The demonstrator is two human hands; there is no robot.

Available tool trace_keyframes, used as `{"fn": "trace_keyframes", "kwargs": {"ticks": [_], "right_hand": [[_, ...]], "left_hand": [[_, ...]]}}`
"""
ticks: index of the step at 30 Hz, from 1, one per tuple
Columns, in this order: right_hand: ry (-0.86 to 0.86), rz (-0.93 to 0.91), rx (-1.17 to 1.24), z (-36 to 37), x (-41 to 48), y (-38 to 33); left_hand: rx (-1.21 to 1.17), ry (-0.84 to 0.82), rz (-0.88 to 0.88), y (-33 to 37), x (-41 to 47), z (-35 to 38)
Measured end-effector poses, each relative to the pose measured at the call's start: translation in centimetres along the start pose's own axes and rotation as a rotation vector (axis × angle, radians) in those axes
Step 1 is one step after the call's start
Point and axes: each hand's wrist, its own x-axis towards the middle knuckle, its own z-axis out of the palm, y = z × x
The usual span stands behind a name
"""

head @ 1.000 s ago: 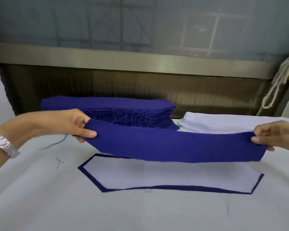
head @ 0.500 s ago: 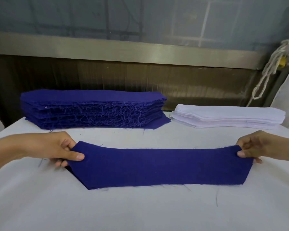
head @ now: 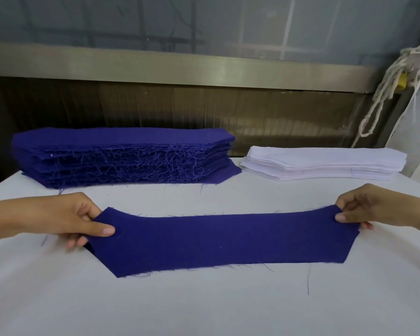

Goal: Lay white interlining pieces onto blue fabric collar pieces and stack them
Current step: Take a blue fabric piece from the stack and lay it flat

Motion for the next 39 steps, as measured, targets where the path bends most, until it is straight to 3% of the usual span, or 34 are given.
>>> {"fn": "trace_keyframes", "kwargs": {"ticks": [12, 23, 30, 39], "right_hand": [[-0.002, 0.084, 0.014, 0.5, -0.2, -0.7], [0.02, 0.198, -0.049, 0.4, -0.9, -1.5], [-0.002, 0.246, -0.081, 0.0, -1.7, -1.7], [0.18, 0.206, -0.296, 1.2, -2.2, -4.4]], "left_hand": [[-0.006, 0.031, 0.0, 0.5, -0.4, 0.6], [0.274, 0.316, -0.043, -0.5, -0.4, 0.3], [0.275, 0.309, -0.023, -0.9, -1.0, -0.4], [0.261, 0.334, 0.025, 0.4, -1.5, -0.2]]}}
